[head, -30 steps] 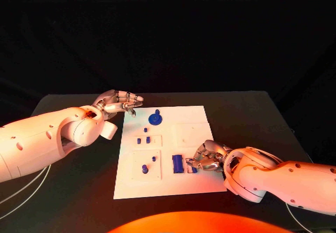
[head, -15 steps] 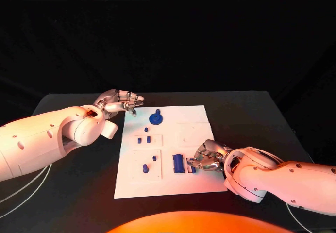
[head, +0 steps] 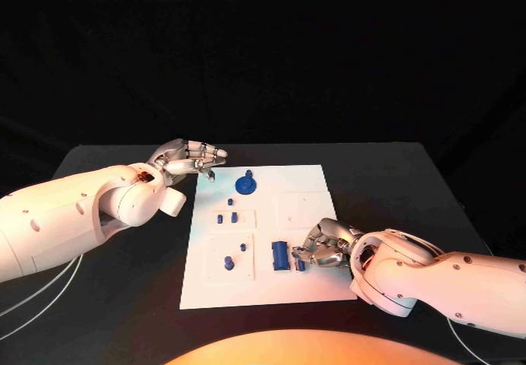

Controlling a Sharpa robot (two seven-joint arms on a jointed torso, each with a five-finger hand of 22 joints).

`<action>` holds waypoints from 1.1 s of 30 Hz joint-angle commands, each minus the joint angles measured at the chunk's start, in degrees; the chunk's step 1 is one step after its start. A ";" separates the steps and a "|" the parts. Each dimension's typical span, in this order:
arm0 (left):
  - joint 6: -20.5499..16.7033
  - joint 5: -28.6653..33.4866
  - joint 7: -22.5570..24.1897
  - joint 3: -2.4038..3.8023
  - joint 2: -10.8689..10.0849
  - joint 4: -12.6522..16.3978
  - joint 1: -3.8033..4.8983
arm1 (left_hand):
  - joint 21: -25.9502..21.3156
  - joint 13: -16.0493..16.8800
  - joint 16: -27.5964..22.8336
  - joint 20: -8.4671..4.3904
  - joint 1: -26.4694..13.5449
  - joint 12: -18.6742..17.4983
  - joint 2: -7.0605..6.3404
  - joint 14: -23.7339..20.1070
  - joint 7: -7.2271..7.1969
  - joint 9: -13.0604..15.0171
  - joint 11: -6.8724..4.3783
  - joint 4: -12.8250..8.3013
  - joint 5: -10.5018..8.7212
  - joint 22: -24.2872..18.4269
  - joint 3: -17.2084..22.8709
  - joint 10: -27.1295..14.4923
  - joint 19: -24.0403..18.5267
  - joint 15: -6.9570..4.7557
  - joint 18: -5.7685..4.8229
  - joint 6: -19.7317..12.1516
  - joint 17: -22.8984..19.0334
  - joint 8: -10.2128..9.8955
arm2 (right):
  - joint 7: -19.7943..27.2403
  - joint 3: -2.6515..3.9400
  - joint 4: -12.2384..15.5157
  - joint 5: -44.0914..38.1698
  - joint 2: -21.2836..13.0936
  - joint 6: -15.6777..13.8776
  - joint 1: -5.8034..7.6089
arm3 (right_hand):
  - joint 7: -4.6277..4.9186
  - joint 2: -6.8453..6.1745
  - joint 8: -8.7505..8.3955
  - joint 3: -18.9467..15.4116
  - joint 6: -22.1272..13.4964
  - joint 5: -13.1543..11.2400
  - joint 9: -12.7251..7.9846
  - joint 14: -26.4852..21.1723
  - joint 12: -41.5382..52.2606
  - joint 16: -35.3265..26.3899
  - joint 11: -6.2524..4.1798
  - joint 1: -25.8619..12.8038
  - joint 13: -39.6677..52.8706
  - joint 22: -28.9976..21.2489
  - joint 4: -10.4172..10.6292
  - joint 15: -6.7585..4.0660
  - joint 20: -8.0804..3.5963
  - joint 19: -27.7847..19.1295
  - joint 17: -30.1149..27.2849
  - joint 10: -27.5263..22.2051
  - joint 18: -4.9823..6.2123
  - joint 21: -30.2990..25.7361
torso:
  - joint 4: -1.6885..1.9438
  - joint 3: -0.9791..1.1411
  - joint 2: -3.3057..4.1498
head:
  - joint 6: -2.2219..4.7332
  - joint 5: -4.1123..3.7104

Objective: Assemble the parts on the task board

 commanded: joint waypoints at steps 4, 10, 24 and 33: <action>0.20 0.09 0.13 0.04 0.06 0.17 0.04 | -0.18 -0.09 0.27 0.24 -0.52 0.24 -0.09 -0.32 -0.02 -0.05 -0.01 0.37 0.03 -0.08 -0.02 -0.50 0.19 0.13 0.85 -0.44 -0.09 0.16 | 0.17 0.01 -0.04 -0.87 0.21 1.43 0.00 | 0.13 -0.91 0.22 -2.75 0.41 -0.29 -0.05 5.04 0.16 0.34 -0.40 -1.58 8.05 2.83 0.83 -0.35 -0.23 0.39 9.59 1.81 -1.11 -0.11 | -0.03 0.02 -0.02 | -0.03 0.11; 0.22 0.02 0.05 0.04 0.07 0.18 0.04 | -0.21 -0.10 0.28 0.25 -0.55 0.25 -0.08 -0.33 -0.03 -0.05 -0.01 0.42 0.03 -0.10 -0.01 -0.52 0.19 0.14 0.85 -0.43 -0.10 0.18 | 0.04 0.02 -0.24 -0.87 0.27 1.81 0.03 | 0.10 -0.99 0.17 -4.57 0.36 -0.29 -0.13 5.02 -0.02 0.29 -0.41 -3.00 8.00 2.80 0.86 -0.36 -0.24 0.35 9.48 1.75 -1.08 -0.39 | -0.05 0.02 -0.01 | -0.02 0.19; 0.12 0.00 -0.08 0.04 0.03 0.18 0.04 | -0.21 -0.10 0.28 0.25 -0.55 0.25 -0.08 -0.33 -0.03 -0.05 -0.01 0.42 0.03 -0.10 -0.01 -0.52 0.19 0.14 0.85 -0.43 -0.10 0.18 | 0.99 0.02 0.06 -0.56 -0.58 2.62 0.06 | 0.11 -1.36 0.07 -5.81 0.05 -0.16 -0.18 4.98 -0.37 0.23 -0.40 -2.41 7.78 2.64 0.52 -0.35 -0.23 0.20 9.32 1.56 -1.00 -0.97 | -0.05 0.04 -0.02 | -0.02 0.28; 0.01 0.00 -0.09 0.04 -0.07 0.20 0.04 | -0.21 -0.10 0.28 0.25 -0.55 0.25 -0.08 -0.33 -0.03 -0.05 -0.01 0.42 0.03 -0.10 -0.01 -0.52 0.19 0.14 0.85 -0.43 -0.10 0.18 | 5.09 0.02 1.78 3.60 -3.41 6.17 0.08 | 0.23 -1.99 -0.01 -6.71 -0.24 -0.14 -0.22 4.99 -0.76 0.25 -0.31 -1.27 7.52 2.64 0.40 -0.27 -0.19 0.15 9.41 1.34 -1.00 -1.13 | -0.16 0.05 -0.03 | 0.05 0.38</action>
